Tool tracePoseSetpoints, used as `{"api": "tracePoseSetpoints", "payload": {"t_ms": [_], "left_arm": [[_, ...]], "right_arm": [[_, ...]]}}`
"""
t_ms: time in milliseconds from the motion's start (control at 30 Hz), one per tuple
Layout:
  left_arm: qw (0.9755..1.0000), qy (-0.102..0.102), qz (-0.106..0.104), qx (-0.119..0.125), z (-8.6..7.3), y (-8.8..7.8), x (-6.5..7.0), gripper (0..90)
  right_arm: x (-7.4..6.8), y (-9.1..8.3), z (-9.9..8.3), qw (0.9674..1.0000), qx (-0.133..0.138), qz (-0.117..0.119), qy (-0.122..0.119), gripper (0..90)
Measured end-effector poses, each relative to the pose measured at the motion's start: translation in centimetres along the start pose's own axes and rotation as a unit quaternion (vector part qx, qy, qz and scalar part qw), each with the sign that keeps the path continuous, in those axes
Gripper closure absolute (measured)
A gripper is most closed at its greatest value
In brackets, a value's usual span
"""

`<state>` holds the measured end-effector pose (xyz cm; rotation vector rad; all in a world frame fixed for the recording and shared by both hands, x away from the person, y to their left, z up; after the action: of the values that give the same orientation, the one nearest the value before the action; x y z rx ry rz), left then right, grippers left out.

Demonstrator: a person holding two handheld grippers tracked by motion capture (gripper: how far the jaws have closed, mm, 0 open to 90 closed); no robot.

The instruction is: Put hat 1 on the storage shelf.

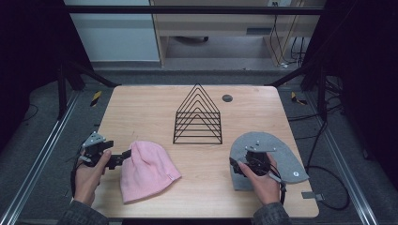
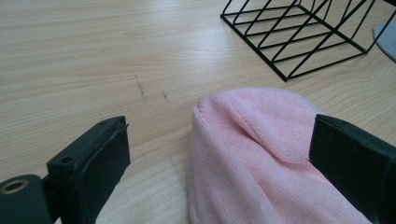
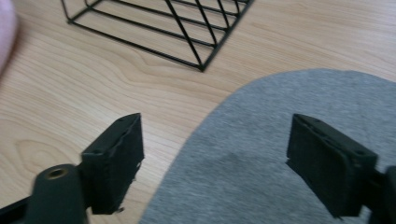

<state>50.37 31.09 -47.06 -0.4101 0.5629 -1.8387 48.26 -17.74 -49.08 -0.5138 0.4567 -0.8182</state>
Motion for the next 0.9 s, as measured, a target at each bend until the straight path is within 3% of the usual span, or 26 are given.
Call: {"api": "tracePoseSetpoints", "payload": {"t_ms": [67,233,333,400,567,733,900], "left_arm": [[1.0,-0.003,0.005,-0.002,0.0,0.2,0.2,5.8],[0.9998,-0.016,-0.008,-0.012,0.0,1.2,0.9,9.8],[0.9997,-0.011,-0.012,-0.017,0.5,2.1,1.0,12.7],[0.9997,-0.013,-0.008,-0.018,1.0,2.8,1.0,13.7],[0.999,0.008,0.007,-0.042,1.3,3.9,1.3,15.3],[0.9982,0.017,0.035,-0.046,1.3,3.5,1.0,19.3],[0.9978,0.014,0.046,-0.046,1.1,2.6,0.3,29.1]], "right_arm": [[0.2,0.1,-0.2,1.0,-0.008,-0.003,-0.002,24.5],[0.5,-0.1,-0.4,0.9996,-0.014,-0.024,-0.011,27.8],[0.7,-0.1,-0.4,0.9994,-0.011,-0.03,-0.011,29.5],[0.8,0.0,-0.5,0.9992,-0.014,-0.035,-0.009,28.9],[0.9,0.2,-0.7,0.9992,-0.026,-0.031,0.003,24.7],[0.8,0.1,-0.6,0.9993,-0.023,-0.027,0.014,26.0],[0.8,-0.1,-0.6,0.9992,-0.024,-0.026,0.016,26.5]]}}
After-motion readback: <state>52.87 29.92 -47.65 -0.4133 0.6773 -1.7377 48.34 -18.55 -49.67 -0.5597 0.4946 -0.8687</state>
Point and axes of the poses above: each handheld gripper's, and its own axes: y roughly forward along the jaws, z roughly out of its top, x roughly to its right, the point moved 3 cm from there along y, roughly forward along the jaws, and after that the axes turned 14 degrees about z, right-handed, at the moved point
